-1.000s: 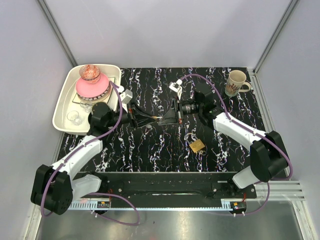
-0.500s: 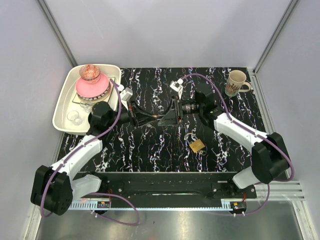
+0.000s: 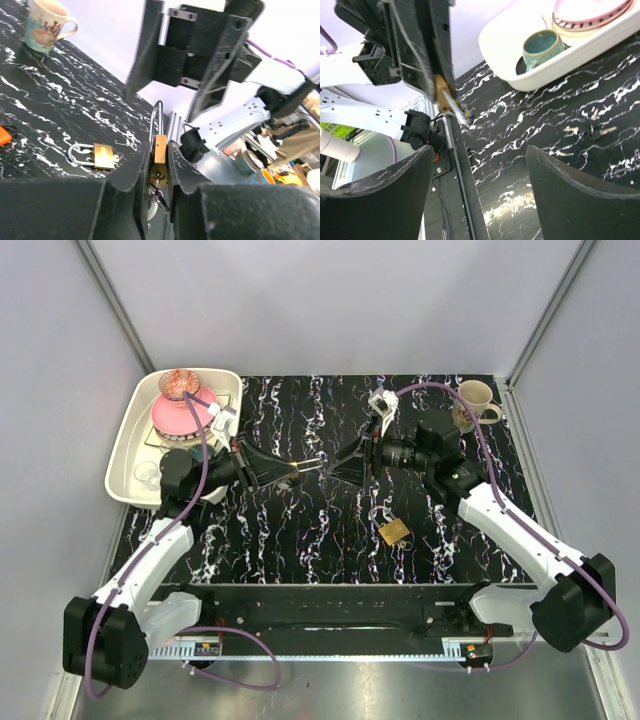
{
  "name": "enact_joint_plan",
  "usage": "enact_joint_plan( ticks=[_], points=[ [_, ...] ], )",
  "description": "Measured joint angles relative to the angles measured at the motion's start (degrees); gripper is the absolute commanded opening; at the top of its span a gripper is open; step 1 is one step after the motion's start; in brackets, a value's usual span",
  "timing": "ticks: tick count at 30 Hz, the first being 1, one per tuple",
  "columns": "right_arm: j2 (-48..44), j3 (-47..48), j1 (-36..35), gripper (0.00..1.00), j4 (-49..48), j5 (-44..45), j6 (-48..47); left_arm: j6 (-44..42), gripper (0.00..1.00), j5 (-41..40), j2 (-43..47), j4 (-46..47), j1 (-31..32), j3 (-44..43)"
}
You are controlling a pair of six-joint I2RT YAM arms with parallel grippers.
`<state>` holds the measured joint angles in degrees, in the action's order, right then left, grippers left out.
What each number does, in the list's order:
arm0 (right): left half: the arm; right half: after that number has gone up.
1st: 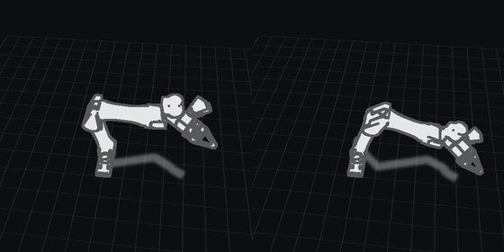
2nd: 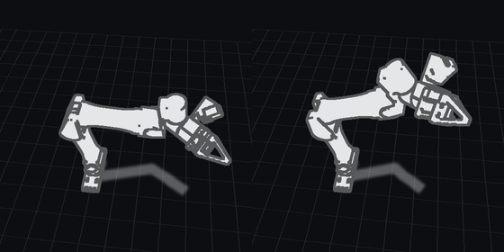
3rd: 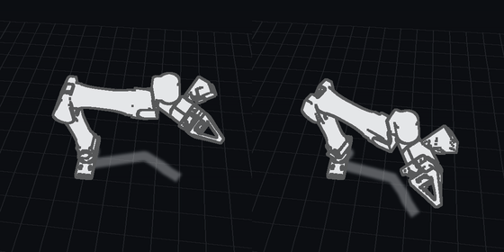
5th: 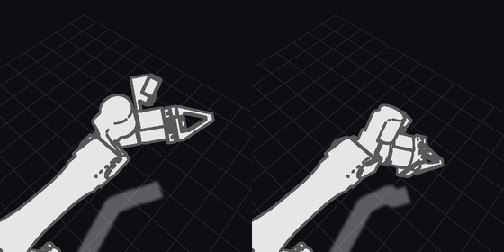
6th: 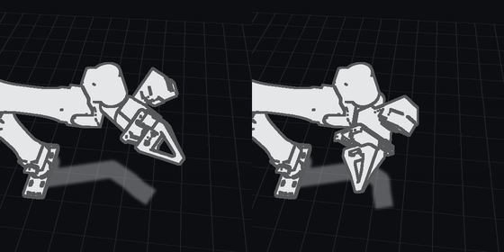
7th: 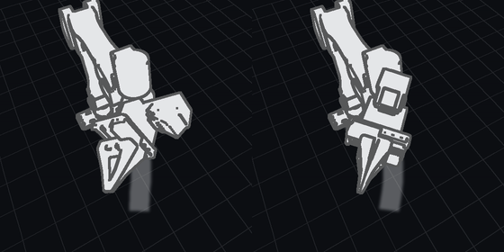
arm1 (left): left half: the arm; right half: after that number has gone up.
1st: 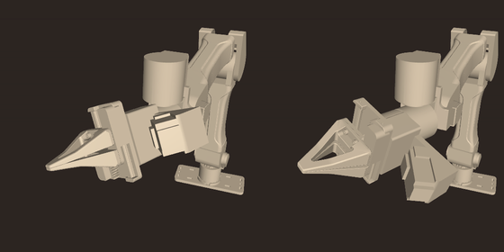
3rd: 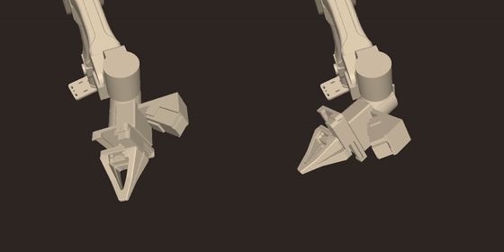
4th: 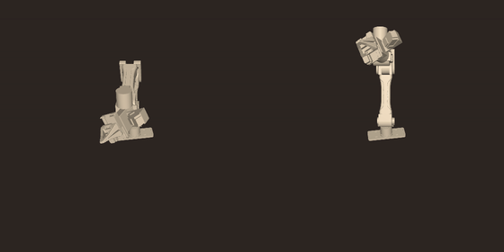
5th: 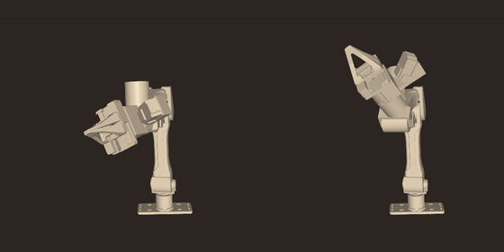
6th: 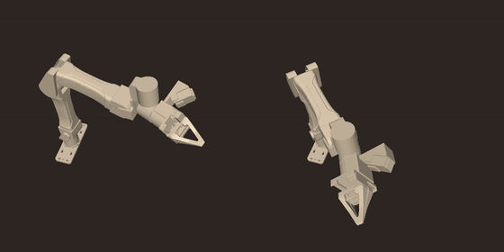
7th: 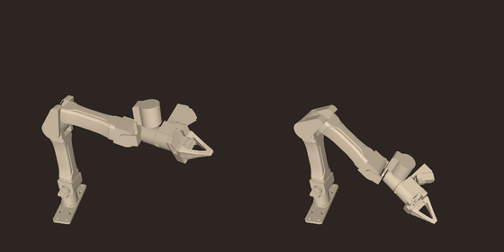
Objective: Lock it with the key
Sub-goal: Lock the lock.
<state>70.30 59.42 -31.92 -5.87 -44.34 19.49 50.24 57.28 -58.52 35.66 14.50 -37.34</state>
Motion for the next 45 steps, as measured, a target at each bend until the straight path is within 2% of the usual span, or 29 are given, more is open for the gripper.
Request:
enact_joint_plan(
  ticks=[4,11,17,21,22,28,35,36,41,45],
  points=[
    [0.04,0.0,0.22,0.76,1.7,0.24,1.36,4.44,0.0,2.71,2.27,4.57,-0.98,0.87],
    [-0.37,-0.59,0.37,0.6,-1.62,-3.17,7.93,6.34,0.0,6.62,4.59,6.23,-1.01,0.9],
    [-0.39,-1.84,-1.49,0.58,-8.24,-6.01,14.86,7.21,0.0,7.56,4.55,6.51,-1.01,1.38],
    [-0.52,-2.99,-3.04,0.57,-9.25,-6.32,16.48,7.45,0.0,7.74,4.42,6.58,-1.01,1.38],
    [-0.52,-3.02,-3.19,0.52,-9.25,-6.32,16.59,7.67,0.0,7.74,4.39,6.6,-1.01,1.38],
    [-0.55,-2.99,-4.44,0.46,-8.61,-5.9,16.9,8.31,0.0,7.89,4.39,8.02,-1.01,1.4],
    [-0.52,-2.8,-5.29,0.31,-7.91,-5.75,17.07,8.74,0.0,8.17,4.37,9.25,-1.01,3.17],
    [-0.52,-2.73,-5.31,0.22,-7.91,-5.73,17.07,8.79,0.0,8.28,4.35,9.27,-1.01,3.34],
    [-0.46,-2.4,-5.57,0.03,-7.78,-5.7,17.0,9.33,0.0,8.52,4.04,10.21,-1.01,3.58],
    [0.02,-2.1,-5.64,0.0,-7.74,-5.81,17.09,10.4,0.0,8.52,3.89,12.41,-1.03,4.35]
  ],
)
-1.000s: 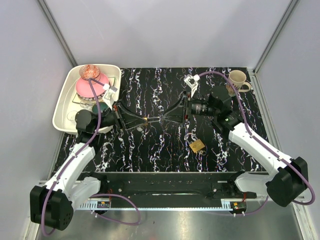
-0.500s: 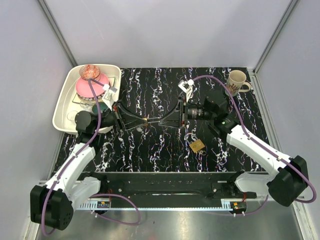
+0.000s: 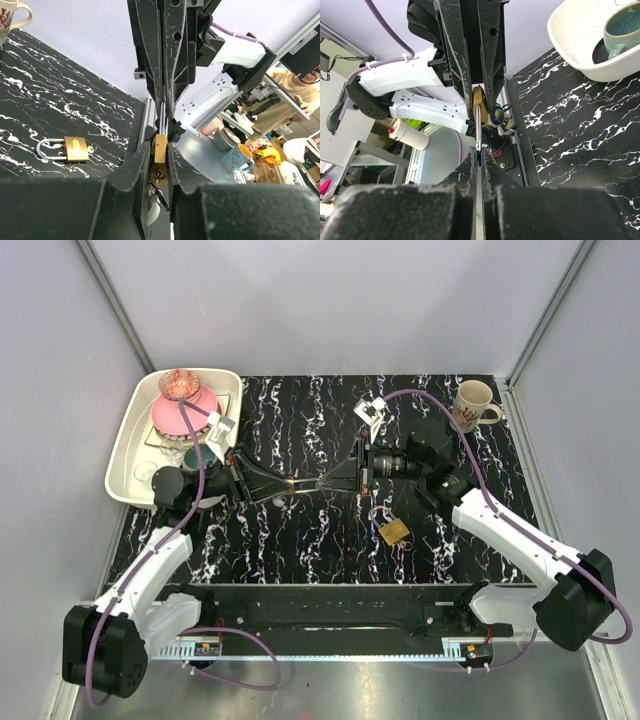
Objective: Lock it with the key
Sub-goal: Lock the lock.
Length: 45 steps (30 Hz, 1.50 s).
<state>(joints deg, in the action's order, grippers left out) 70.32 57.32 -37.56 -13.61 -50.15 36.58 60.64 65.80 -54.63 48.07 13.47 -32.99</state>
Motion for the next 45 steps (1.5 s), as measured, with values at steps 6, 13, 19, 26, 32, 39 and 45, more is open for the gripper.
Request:
enact_joint_plan(
  ticks=[6,13,19,26,32,39,45],
  points=[
    [0.07,0.22,-0.15,0.0,-0.02,0.13,-0.02,4.76,0.0,0.13,-2.16,6.97,-0.2,0.83],
    [0.44,0.59,-0.74,0.0,-0.33,0.13,-0.24,11.89,0.0,0.83,-4.68,17.66,-0.59,2.56],
    [2.08,2.23,-1.22,0.0,-0.92,-0.04,-0.68,14.47,0.0,1.03,-5.18,20.68,-1.68,2.78],
    [2.86,3.56,-2.23,0.0,-0.61,0.11,-2.23,15.93,0.0,0.98,-5.25,22.53,-1.88,2.89],
    [3.06,3.91,-2.95,0.0,-0.11,1.07,-2.84,16.2,0.0,0.81,-5.49,23.71,-1.95,3.41],
    [3.1,3.98,-3.06,0.0,-0.17,2.29,-3.06,13.66,0.0,-0.44,-4.04,20.22,-1.99,3.5],
    [3.56,3.98,-3.23,0.0,-0.26,4.22,-3.34,3.63,0.0,-3.52,1.9,5.33,-1.57,3.08]
  ],
)
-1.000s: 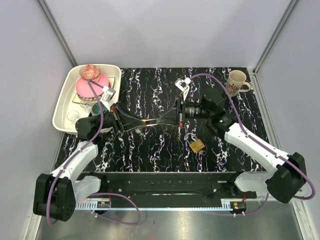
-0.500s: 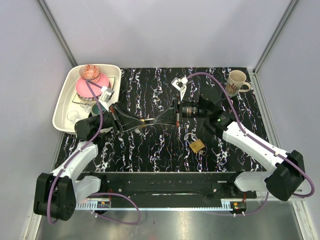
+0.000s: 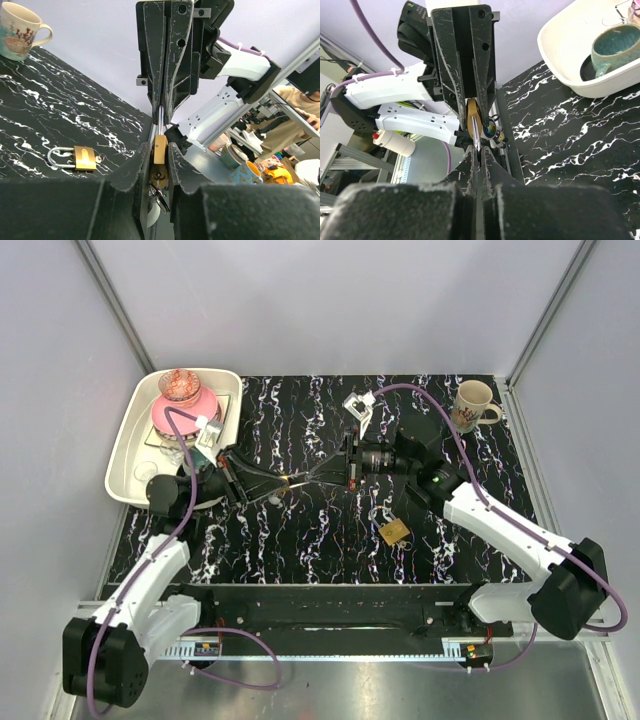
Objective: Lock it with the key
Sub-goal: Lock the lock.
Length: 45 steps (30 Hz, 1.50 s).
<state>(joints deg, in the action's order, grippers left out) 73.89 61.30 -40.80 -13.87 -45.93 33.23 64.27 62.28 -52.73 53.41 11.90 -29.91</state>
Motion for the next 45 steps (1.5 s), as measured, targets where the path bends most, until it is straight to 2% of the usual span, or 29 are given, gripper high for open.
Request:
enact_joint_plan(
  ticks=[3,8,15,21,35,42,45],
  points=[
    [0.39,0.0,0.0,0.0,-0.04,1.18,-0.04,-3.91,0.0,-1.22,1.14,-5.77,0.33,-0.87],
    [1.14,0.0,0.02,0.0,-0.02,3.58,-0.48,-6.97,0.0,-2.86,0.31,-9.75,0.96,-1.36],
    [2.34,0.44,0.09,0.0,-2.03,7.37,-1.29,-9.01,0.0,-3.69,-2.19,-11.69,2.75,-2.01],
    [3.76,0.96,-0.11,0.0,-2.95,6.86,-1.51,-10.12,0.0,-2.97,-3.85,-12.94,5.14,-2.01],
    [0.94,2.49,-2.36,0.0,3.56,7.56,-8.24,-17.31,0.0,-0.83,-0.11,-23.8,6.14,-4.81],
    [-0.09,2.56,-3.15,0.0,5.49,8.9,-9.79,-17.97,0.01,0.33,0.39,-24.74,5.84,-5.14],
    [-0.07,3.06,-3.26,0.0,6.62,9.29,-10.03,-18.03,0.25,0.33,0.39,-25.11,5.79,-5.2]
  ],
)
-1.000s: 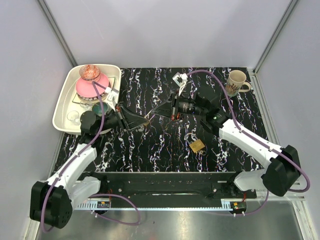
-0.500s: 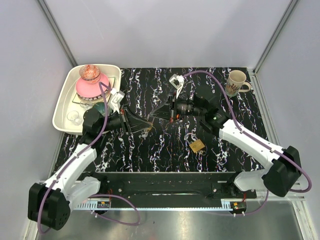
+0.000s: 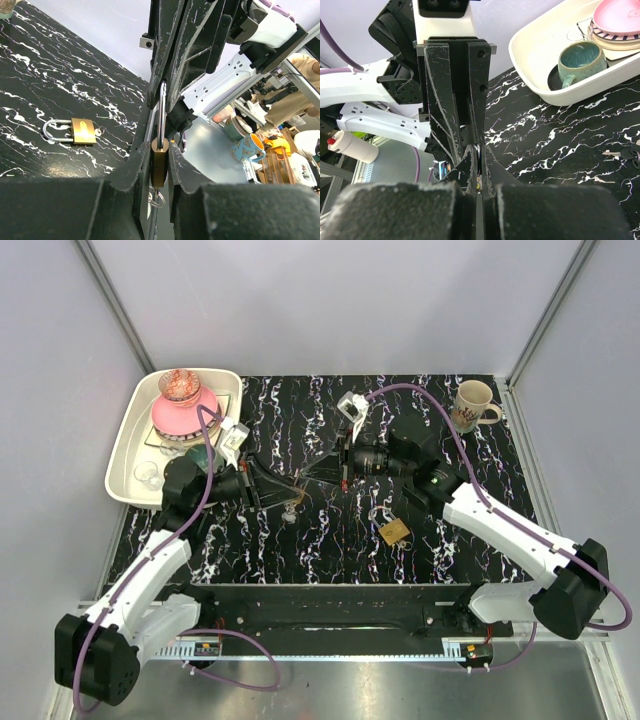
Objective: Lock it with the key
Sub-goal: Lock the lock.
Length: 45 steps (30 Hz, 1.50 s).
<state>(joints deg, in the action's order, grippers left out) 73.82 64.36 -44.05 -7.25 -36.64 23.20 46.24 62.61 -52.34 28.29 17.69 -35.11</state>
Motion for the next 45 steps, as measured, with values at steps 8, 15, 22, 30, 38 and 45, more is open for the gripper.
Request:
enact_joint_plan(
  ticks=[8,15,22,30,38,45],
  points=[
    [0.09,0.92,-2.89,0.0,4.87,0.13,-0.24,-3.45,0.79,-5.11,0.26,-2.58,-0.39,-3.26],
    [0.09,0.92,-3.21,0.0,7.78,1.25,-0.31,-7.1,0.82,-11.63,2.54,-6.03,-1.36,-5.9],
    [0.09,0.92,-3.08,0.0,9.01,3.15,-0.39,-7.63,0.83,-14.64,4.63,-6.4,-3.1,-5.9],
    [-3.37,0.44,0.79,0.0,11.43,7.85,-0.7,-5.01,0.83,-14.51,5.66,-4.52,-5.05,-4.28],
    [-12.7,-3.26,5.03,0.0,9.14,14.84,0.87,2.69,0.82,-11.82,3.37,6.12,-5.27,-1.03],
    [-18.08,-9.11,5.77,0.0,3.02,18.84,5.42,12.37,0.8,-9.4,-4.7,20.46,-4.04,1.84]
  ],
)
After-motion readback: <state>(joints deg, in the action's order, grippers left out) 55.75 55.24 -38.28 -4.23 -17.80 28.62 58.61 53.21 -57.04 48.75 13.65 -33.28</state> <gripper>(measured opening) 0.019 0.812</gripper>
